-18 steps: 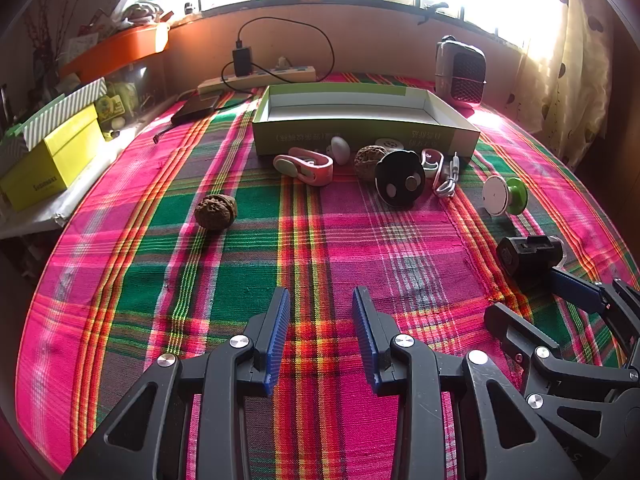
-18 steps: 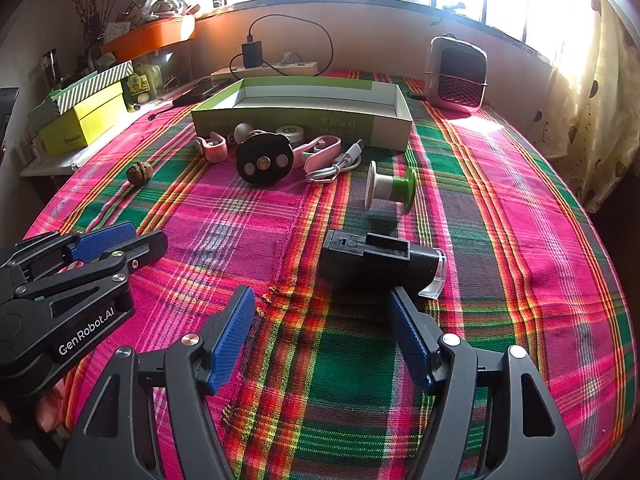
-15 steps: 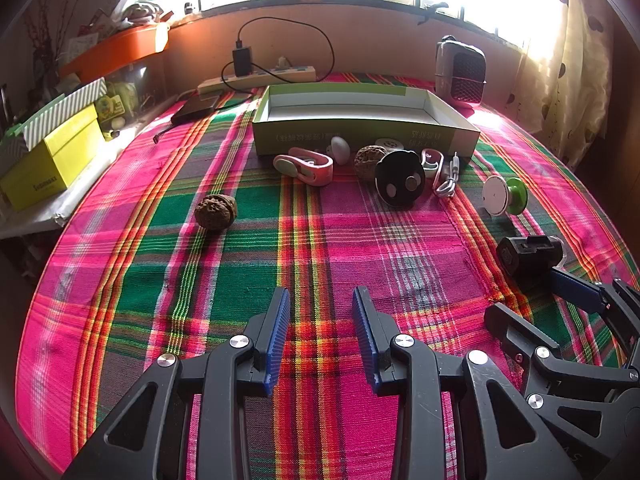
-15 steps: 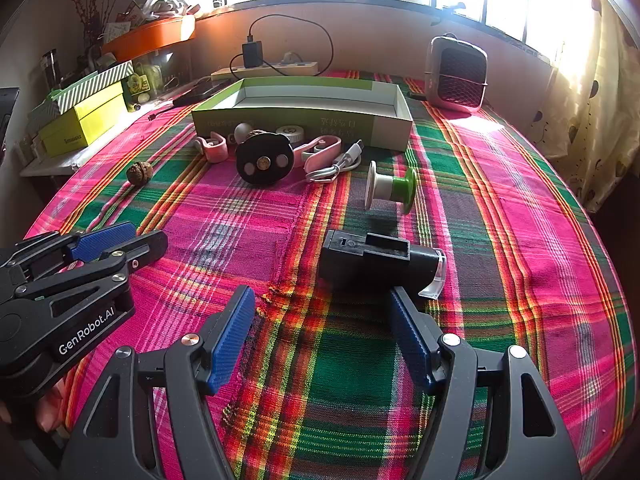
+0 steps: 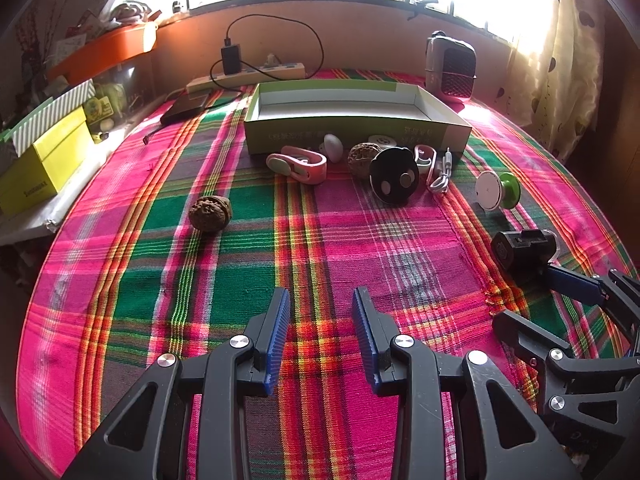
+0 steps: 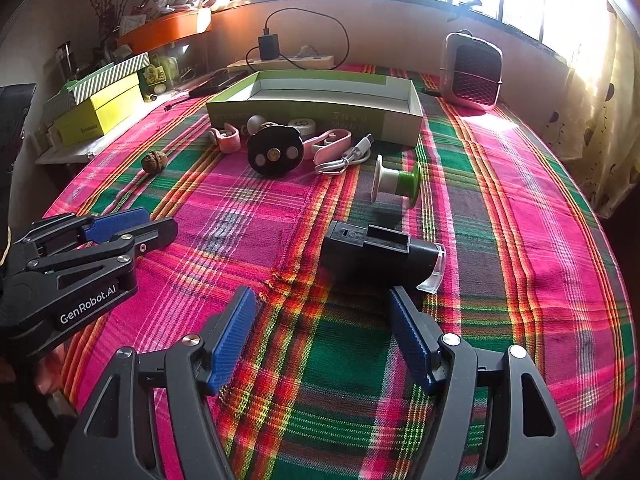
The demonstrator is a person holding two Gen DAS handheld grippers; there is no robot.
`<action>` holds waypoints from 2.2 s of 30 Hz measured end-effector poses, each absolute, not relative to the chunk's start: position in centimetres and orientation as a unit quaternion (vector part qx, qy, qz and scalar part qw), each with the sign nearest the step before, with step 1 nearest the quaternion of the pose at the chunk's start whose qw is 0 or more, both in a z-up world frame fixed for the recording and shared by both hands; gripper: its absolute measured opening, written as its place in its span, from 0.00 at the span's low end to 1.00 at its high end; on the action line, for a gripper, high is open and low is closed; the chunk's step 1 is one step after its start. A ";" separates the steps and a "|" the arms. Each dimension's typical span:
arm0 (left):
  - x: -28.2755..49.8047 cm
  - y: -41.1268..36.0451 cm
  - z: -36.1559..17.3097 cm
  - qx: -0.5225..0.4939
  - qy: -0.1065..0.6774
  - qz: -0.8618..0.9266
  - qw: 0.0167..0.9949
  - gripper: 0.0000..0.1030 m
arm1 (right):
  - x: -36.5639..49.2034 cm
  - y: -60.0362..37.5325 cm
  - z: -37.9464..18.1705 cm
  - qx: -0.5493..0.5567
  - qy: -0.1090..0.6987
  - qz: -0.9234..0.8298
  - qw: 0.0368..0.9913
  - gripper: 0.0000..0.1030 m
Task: Organize objects
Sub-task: 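Move the right gripper to the black rectangular gadget while the left gripper approaches the walnut, then close the right gripper on the black gadget while the left gripper closes on the walnut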
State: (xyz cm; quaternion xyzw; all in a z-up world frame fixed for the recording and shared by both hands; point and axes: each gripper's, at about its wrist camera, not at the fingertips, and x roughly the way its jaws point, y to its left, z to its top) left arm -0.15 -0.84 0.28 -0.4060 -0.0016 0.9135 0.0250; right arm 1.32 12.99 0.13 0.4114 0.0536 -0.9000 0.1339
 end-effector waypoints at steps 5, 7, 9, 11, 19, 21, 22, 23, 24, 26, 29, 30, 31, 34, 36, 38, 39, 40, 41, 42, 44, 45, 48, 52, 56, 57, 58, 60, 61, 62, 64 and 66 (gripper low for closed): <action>-0.2 -1.4 0.4 -0.409 0.000 0.911 0.045 0.30 | 1.2 14.2 0.7 0.408 0.053 -0.898 0.152 0.66; -0.2 -1.4 0.3 -0.409 -0.002 0.911 0.045 0.30 | 1.0 14.8 1.3 0.399 0.057 -0.903 0.151 0.66; -0.2 -1.9 0.4 -0.409 -0.004 0.912 0.042 0.30 | 0.8 15.4 2.0 0.387 0.059 -0.908 0.151 0.66; -0.3 -2.6 0.4 -0.410 -0.011 0.911 0.038 0.30 | 0.3 16.0 2.5 0.377 0.061 -0.911 0.157 0.66; -0.4 -4.8 1.0 -0.405 -0.027 0.914 0.018 0.30 | -2.7 16.7 2.0 0.392 0.074 -0.889 0.224 0.66; -0.5 -5.1 1.0 -0.406 -0.030 0.913 0.015 0.30 | -3.1 16.7 1.8 0.398 0.068 -0.882 0.243 0.66; -0.6 -5.3 0.9 -0.407 -0.030 0.913 0.013 0.30 | -3.1 16.7 1.6 0.401 0.064 -0.877 0.256 0.66; -0.7 -5.4 0.9 -0.408 -0.030 0.912 0.012 0.30 | -3.1 16.7 1.6 0.402 0.064 -0.877 0.256 0.66; -0.7 -5.5 0.9 -0.408 -0.031 0.912 0.011 0.30 | -2.9 16.6 1.7 0.402 0.068 -0.877 0.256 0.66; -0.9 -5.7 0.8 -0.409 -0.032 0.912 0.011 0.30 | -2.6 16.7 1.8 0.400 0.069 -0.875 0.262 0.66; -1.1 -6.0 0.8 -0.410 -0.035 0.911 0.008 0.30 | -2.0 16.7 1.8 0.404 0.064 -0.871 0.272 0.66; -1.2 -6.1 0.8 -0.411 -0.036 0.911 0.007 0.30 | -1.8 16.6 1.7 0.407 0.066 -0.868 0.275 0.66; -1.3 -6.2 0.7 -0.411 -0.037 0.911 0.006 0.30 | -1.6 16.5 1.7 0.409 0.070 -0.867 0.277 0.66; -1.4 -6.4 0.7 -0.412 -0.037 0.910 0.004 0.30 | -1.2 16.4 1.7 0.413 0.068 -0.861 0.290 0.66; -1.5 -6.4 0.7 -0.412 -0.037 0.910 0.003 0.30 | -1.3 16.7 1.7 0.414 0.050 -0.859 0.298 0.66; -1.6 -6.5 0.7 -0.413 -0.038 0.910 0.002 0.30 | -1.7 16.5 1.4 0.418 0.054 -0.863 0.278 0.66; -1.6 -6.6 0.7 -0.414 -0.039 0.910 0.002 0.30 | -1.8 16.3 1.1 0.422 0.063 -0.864 0.268 0.66; -1.6 -6.6 0.7 -0.413 -0.040 0.910 0.003 0.30 | -1.9 16.1 0.7 0.425 0.068 -0.863 0.264 0.66; -1.7 -6.6 0.7 -0.413 -0.040 0.910 0.004 0.30 | -2.0 16.0 0.5 0.428 0.069 -0.862 0.264 0.65; -1.7 -6.7 0.8 -0.413 -0.039 0.910 0.004 0.30 | -2.0 15.9 0.5 0.424 0.071 -0.864 0.261 0.64; -1.9 -7.0 0.8 -0.412 -0.044 0.910 0.007 0.30 | -1.9 15.7 0.5 0.422 0.075 -0.865 0.260 0.62; -2.0 -7.2 0.8 -0.413 -0.050 0.909 0.009 0.30 | -2.0 15.6 0.4 0.422 0.078 -0.865 0.259 0.61; -2.4 -7.5 0.9 -0.412 -0.060 0.909 0.013 0.30 | -2.0 15.3 0.4 0.419 0.097 -0.869 0.245 0.52; -3.1 -7.8 0.9 -0.416 -0.065 0.907 0.016 0.30 | -1.9 15.5 0.4 0.415 0.103 -0.874 0.232 0.38; -3.9 -8.1 0.8 -0.417 -0.056 0.907 0.010 0.30 | -1.8 15.4 0.4 0.411 0.105 -0.876 0.231 0.29; -4.1 -8.1 0.8 -0.417 -0.056 0.907 0.010 0.31 | -1.7 15.4 0.4 0.411 0.105 -0.876 0.231 0.28; -4.3 -8.2 0.8 -0.417 -0.055 0.907 0.009 0.33 | -1.7 15.3 0.4 0.410 0.105 -0.876 0.229 0.28; -4.6 -8.3 0.8 -0.417 -0.056 0.907 0.005 0.34 | -1.7 15.1 0.4 0.410 0.106 -0.877 0.228 0.28; -4.8 -8.4 0.8 -0.417 -0.056 0.907 0.005 0.34 | -1.8 15.0 0.4 0.409 0.105 -0.877 0.229 0.28; -5.0 -8.5 0.8 -0.417 -0.056 0.907 0.003 0.34 | -1.8 15.0 0.4 0.409 0.104 -0.877 0.230 0.28; -5.3 -8.6 0.8 -0.417 -0.055 0.907 0.001 0.34 | -1.9 14.7 0.4 0.410 0.104 -0.876 0.230 0.28; -5.7 -8.8 0.7 -0.417 -0.054 0.907 0.001 0.34 | -2.1 14.5 0.4 0.410 0.103 -0.876 0.230 0.28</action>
